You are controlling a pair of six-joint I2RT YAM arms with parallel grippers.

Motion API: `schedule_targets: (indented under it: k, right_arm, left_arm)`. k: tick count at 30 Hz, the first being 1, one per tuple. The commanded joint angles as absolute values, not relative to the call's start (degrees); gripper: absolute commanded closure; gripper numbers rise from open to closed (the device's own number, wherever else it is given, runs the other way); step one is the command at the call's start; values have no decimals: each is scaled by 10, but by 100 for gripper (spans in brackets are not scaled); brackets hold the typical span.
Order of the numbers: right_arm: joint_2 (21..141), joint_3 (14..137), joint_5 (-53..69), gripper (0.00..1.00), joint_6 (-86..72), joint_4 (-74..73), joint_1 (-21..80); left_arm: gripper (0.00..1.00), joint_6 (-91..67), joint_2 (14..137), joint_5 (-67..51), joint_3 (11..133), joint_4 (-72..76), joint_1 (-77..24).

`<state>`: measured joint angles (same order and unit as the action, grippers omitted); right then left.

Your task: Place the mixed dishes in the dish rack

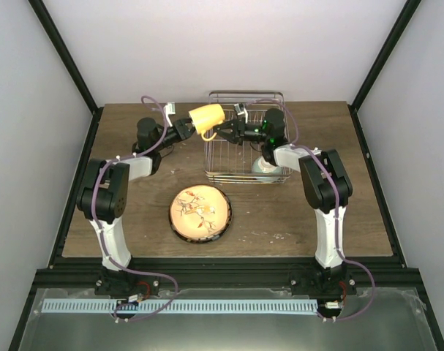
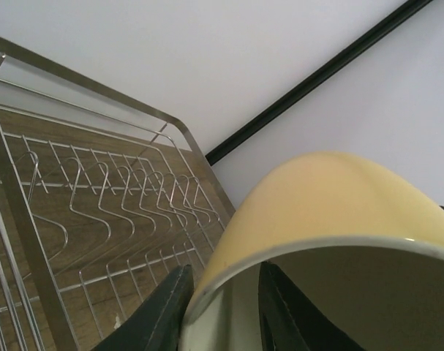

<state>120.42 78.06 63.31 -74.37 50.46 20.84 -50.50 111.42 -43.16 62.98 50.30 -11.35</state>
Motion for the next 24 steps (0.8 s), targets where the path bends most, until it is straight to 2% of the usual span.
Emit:
schedule_targets:
  k: [1, 12, 16, 20, 24]
  right_arm:
    - [1174, 795, 583, 99, -717, 537, 210]
    - [1141, 759, 569, 99, -714, 551, 186]
    - [1130, 768, 572, 99, -679, 510, 178]
    - [1111, 790, 574, 99, -587, 395, 171]
    - [1078, 857, 550, 99, -356, 102, 169]
  left_arm:
    - [72, -487, 1085, -487, 618, 503, -129]
    - [46, -433, 1043, -475, 570, 435, -104]
    - [41, -428, 1017, -467, 543, 429, -85]
    - [40, -420, 983, -457, 521, 415, -67]
    - [40, -372, 944, -449, 517, 355, -42]
